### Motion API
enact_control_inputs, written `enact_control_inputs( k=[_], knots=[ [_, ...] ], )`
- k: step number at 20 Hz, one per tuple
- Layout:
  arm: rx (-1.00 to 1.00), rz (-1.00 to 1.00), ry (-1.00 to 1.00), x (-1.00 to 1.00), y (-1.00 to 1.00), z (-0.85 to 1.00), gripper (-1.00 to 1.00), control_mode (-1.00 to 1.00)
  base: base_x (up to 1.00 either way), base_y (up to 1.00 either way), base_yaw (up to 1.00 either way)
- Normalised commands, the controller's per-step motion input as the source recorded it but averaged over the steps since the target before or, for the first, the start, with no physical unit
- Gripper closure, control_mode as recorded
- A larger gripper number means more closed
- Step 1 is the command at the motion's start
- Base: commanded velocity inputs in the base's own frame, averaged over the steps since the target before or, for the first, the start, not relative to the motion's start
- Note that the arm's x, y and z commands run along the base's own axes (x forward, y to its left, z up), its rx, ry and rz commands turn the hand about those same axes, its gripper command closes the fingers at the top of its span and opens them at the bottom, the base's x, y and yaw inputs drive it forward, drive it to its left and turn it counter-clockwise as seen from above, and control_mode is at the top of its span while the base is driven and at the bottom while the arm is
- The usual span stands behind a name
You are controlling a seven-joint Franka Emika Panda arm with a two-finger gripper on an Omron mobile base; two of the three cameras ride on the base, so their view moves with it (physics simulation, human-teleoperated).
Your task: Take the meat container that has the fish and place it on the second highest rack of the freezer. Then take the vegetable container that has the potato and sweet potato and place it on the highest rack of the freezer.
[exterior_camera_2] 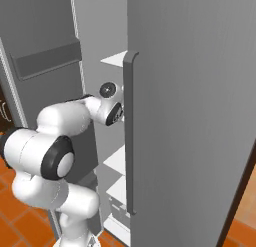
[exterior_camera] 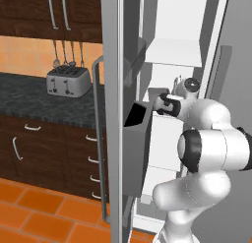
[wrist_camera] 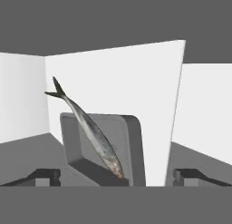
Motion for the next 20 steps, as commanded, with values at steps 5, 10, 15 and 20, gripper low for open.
enact_control_inputs(
  k=[5, 10, 15, 20],
  knots=[
    [0.0, 0.0, -0.18, -0.73, 0.11, 0.47, -1.0, -1.0, 0.0, 0.0, 0.0],
    [0.0, 0.0, -0.17, -0.77, 0.03, 0.66, -1.0, -1.0, 0.0, 0.0, 0.0],
    [0.0, 0.0, -0.02, -0.76, 0.2, 0.68, -1.0, -1.0, 0.0, 0.0, 0.0],
    [0.0, 0.0, 0.0, -0.93, 0.35, 0.45, -1.0, -1.0, 0.0, 0.0, 0.0]
  ],
)
